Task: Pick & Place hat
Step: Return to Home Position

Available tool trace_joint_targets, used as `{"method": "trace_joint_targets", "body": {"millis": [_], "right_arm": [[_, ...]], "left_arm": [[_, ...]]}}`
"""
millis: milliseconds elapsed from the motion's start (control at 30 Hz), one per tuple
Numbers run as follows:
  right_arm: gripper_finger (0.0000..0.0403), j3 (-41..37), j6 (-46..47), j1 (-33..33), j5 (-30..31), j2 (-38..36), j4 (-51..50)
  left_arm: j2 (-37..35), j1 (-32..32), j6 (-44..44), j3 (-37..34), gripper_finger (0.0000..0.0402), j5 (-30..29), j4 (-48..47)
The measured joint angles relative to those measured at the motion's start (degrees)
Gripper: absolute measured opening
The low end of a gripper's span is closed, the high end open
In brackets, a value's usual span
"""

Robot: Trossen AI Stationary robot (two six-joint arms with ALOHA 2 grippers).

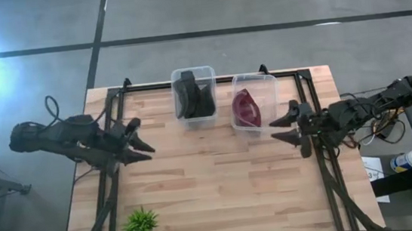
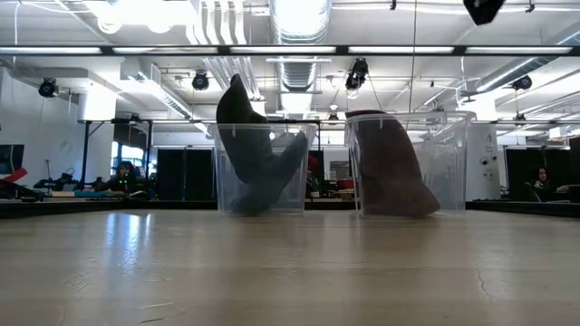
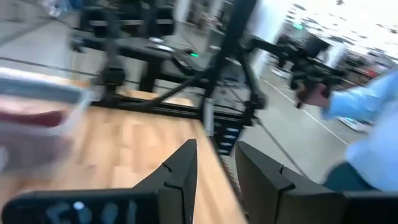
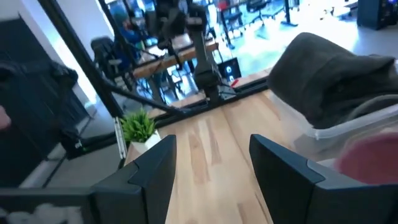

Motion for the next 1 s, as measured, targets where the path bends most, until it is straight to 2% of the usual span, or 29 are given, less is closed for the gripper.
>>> {"method": "trace_joint_targets", "body": {"millis": [200, 367, 633, 700, 867, 1000], "right_arm": [[0.0201, -7.7, 0.2, 0.0, 0.5, -8.6, 4.0], [0.0201, -13.0, 0.3, -0.1, 5.8, -14.1, 4.1], [0.0201, -20.1, 3.0, 0.0, 6.0, -18.6, 4.5], [0.0201, -22.0, 4.2, 0.0, 4.5, -18.7, 6.0], [0.0201, -28.9, 4.4, 0.0, -6.6, -19.1, 16.6], [0.0201, -35.5, 3.2, 0.0, -8.8, -19.3, 29.8]], "left_arm": [[-10.2, 0.0, 0.9, -8.8, 0.0104, -1.7, 2.1], [-18.3, 0.0, -0.4, -15.0, 0.0104, -1.7, 2.3], [-29.3, 0.0, -1.9, -26.5, 0.0104, -1.8, 5.8], [-31.1, 0.0, -2.7, -30.1, 0.0104, -1.9, 8.7], [-33.9, 0.0, -2.8, -39.0, 0.0104, -1.9, 20.4], [-33.9, 0.0, -4.6, -44.5, 0.0104, -1.9, 27.1]]}}
